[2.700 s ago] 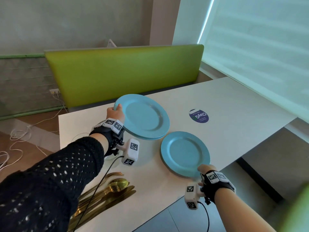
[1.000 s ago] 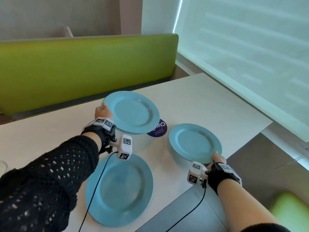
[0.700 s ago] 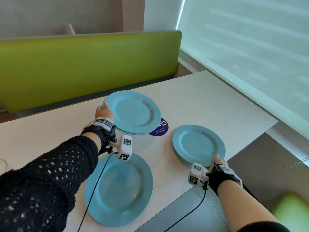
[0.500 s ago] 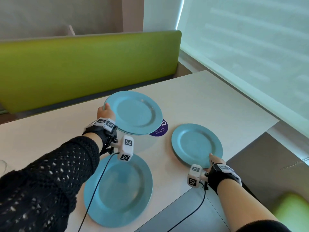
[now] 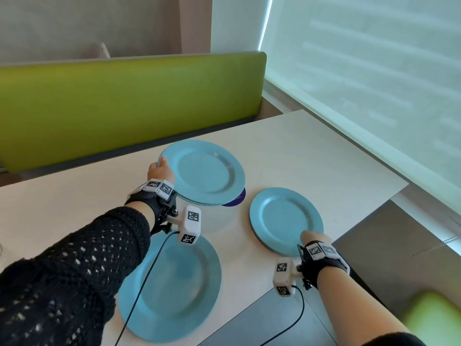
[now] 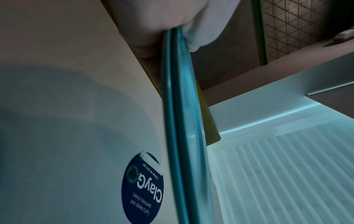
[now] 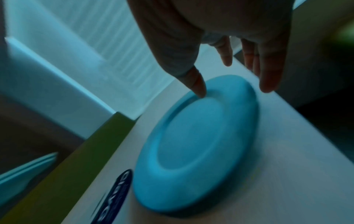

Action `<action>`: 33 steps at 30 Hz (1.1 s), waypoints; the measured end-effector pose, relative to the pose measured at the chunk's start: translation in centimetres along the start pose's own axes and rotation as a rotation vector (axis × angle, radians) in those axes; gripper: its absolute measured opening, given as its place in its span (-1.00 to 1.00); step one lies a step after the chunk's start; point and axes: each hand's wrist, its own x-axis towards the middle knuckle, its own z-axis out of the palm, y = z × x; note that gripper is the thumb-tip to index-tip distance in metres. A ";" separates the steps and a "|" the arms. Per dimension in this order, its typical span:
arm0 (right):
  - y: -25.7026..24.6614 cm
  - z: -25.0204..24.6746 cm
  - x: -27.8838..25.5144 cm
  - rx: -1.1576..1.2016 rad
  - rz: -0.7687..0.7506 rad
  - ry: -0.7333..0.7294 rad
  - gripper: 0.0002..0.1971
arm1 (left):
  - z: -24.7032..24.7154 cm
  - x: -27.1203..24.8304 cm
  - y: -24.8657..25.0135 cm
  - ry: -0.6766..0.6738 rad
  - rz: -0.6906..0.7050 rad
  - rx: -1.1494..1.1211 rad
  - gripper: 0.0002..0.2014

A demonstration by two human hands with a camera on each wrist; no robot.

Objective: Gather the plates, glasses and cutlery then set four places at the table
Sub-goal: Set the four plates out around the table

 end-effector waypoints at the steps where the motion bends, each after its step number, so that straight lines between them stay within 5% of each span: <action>1: -1.2 -0.6 -0.4 0.077 0.033 0.032 -0.55 | -0.1 0.1 -0.1 -0.006 0.001 -0.003 -0.48; 3: -4.1 -0.1 -0.1 0.194 -0.079 0.088 -0.48 | -0.2 0.2 -0.1 -0.024 0.003 0.003 -0.48; 6: -8.9 1.1 -2.5 0.303 -0.339 -0.120 -0.58 | -0.5 0.0 0.0 -0.081 0.026 0.049 -0.47; 9: -13.0 2.8 -5.6 0.428 -0.439 -0.324 -0.61 | -0.9 0.1 0.1 -0.129 0.047 0.085 -0.45; 12: -15.2 4.9 -6.9 0.376 -0.530 -0.248 -0.62 | -2.1 1.0 -0.2 -0.140 0.047 0.092 -0.44; 19: -18.7 8.6 -8.8 0.277 -0.519 -0.237 -0.61 | -8.1 4.5 -1.2 0.035 -0.167 -0.027 -0.31; 33: -22.0 17.9 -11.6 0.499 -0.267 -0.400 -0.58 | -22.5 13.3 -4.7 0.487 -0.271 -0.125 -0.40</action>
